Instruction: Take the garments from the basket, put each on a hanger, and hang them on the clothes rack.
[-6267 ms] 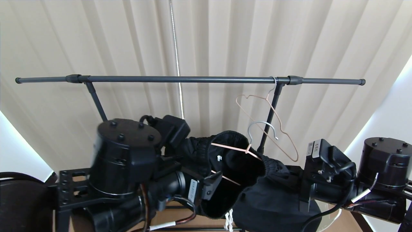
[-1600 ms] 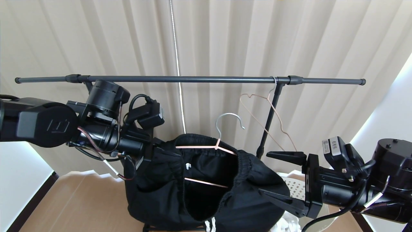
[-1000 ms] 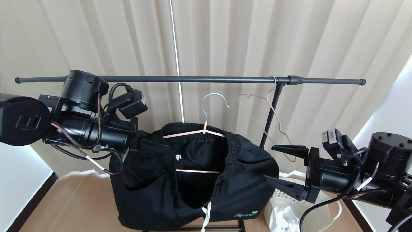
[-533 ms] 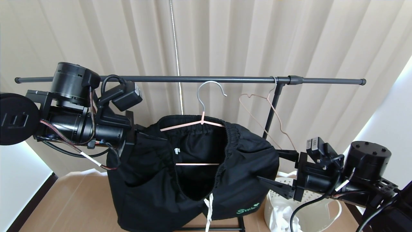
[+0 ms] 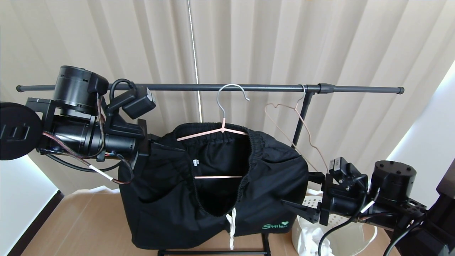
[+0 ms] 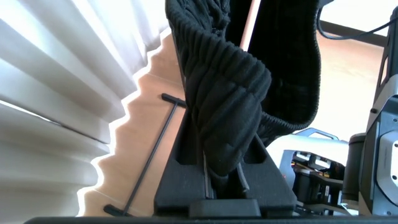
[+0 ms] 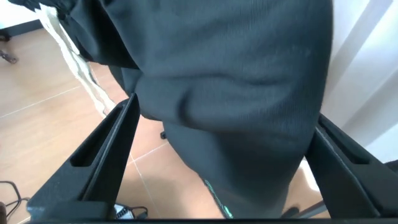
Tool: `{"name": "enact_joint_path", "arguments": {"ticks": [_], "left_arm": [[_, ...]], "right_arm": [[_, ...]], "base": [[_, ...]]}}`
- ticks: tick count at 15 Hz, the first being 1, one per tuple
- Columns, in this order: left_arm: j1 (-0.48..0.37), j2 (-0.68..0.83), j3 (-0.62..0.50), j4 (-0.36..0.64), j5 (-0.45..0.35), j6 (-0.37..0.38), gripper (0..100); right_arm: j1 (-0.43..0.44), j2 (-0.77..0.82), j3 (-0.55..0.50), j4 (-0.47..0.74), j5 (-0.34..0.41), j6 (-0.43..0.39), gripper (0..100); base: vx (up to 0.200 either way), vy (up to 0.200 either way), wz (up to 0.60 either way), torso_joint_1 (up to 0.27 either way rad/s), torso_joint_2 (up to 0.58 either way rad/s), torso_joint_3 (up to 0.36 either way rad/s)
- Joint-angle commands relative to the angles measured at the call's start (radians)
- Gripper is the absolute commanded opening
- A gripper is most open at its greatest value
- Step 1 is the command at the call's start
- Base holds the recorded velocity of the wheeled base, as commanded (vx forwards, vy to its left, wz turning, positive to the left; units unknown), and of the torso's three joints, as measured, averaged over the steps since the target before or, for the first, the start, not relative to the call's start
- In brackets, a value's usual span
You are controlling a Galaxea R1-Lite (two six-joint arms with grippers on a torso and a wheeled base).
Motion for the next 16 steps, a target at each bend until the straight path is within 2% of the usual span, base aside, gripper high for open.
{"name": "enact_joint_path", "arguments": {"ticks": [1,7,8,16], "left_arm": [[0.000,0.000,0.001,-0.001,0.000,-0.001,0],[0.000,-0.014,0.015,-0.001,0.000,-0.024,0],[0.000,-0.020,0.015,-0.001,0.000,-0.025,0],[0.031,-0.036,0.044,-0.025,-0.008,-0.062,0]], "right_arm": [[-0.015,0.035,-0.007,-0.007,0.000,-0.003,100],[-0.022,0.043,-0.012,-0.013,0.000,-0.003,100],[-0.024,0.043,-0.012,-0.014,0.000,-0.003,0],[-0.056,0.043,-0.021,-0.014,0.000,-0.003,0]], "base": [[0.000,0.000,0.00,0.000,0.00,0.000],[0.000,0.000,0.00,0.000,0.00,0.000],[0.000,0.000,0.00,0.000,0.00,0.000],[0.000,0.000,0.00,0.000,0.00,0.000]]}}
